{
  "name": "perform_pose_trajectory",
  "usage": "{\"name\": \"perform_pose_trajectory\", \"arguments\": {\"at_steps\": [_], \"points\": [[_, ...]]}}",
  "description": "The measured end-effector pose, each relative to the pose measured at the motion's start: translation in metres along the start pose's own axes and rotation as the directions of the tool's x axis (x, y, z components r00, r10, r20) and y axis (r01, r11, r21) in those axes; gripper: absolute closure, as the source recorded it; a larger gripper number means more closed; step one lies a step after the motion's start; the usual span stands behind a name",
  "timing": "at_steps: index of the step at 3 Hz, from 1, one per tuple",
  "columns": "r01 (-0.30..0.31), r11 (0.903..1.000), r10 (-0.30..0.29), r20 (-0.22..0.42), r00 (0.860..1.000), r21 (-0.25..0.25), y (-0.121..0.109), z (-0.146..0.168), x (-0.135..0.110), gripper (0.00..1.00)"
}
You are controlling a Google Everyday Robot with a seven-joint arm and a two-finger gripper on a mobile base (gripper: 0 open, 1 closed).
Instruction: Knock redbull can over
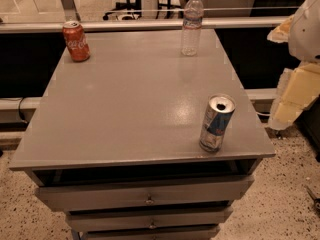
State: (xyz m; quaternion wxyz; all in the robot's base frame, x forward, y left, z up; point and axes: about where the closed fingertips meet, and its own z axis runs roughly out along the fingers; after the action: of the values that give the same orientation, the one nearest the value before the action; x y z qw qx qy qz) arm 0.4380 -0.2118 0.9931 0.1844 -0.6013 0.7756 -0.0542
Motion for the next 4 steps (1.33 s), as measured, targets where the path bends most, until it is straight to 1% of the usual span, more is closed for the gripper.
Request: {"name": "perform_pose_trajectory", "arguments": {"at_steps": [1, 2, 3, 4], "points": [[-0.005, 1.0, 0.005, 0.01, 1.0, -0.002, 0.001, 0.001, 0.0, 0.0], [-0.077, 0.9964, 0.082, 0.15, 0.985, -0.035, 0.017, 0.015, -0.001, 0.0], [-0.132, 0.9893, 0.145, 0.292, 0.945, -0.064, 0.03, 0.045, -0.013, 0.0], [-0.163, 0.9851, 0.17, 0.453, 0.875, -0.055, 0.019, 0.071, -0.023, 0.0]]}}
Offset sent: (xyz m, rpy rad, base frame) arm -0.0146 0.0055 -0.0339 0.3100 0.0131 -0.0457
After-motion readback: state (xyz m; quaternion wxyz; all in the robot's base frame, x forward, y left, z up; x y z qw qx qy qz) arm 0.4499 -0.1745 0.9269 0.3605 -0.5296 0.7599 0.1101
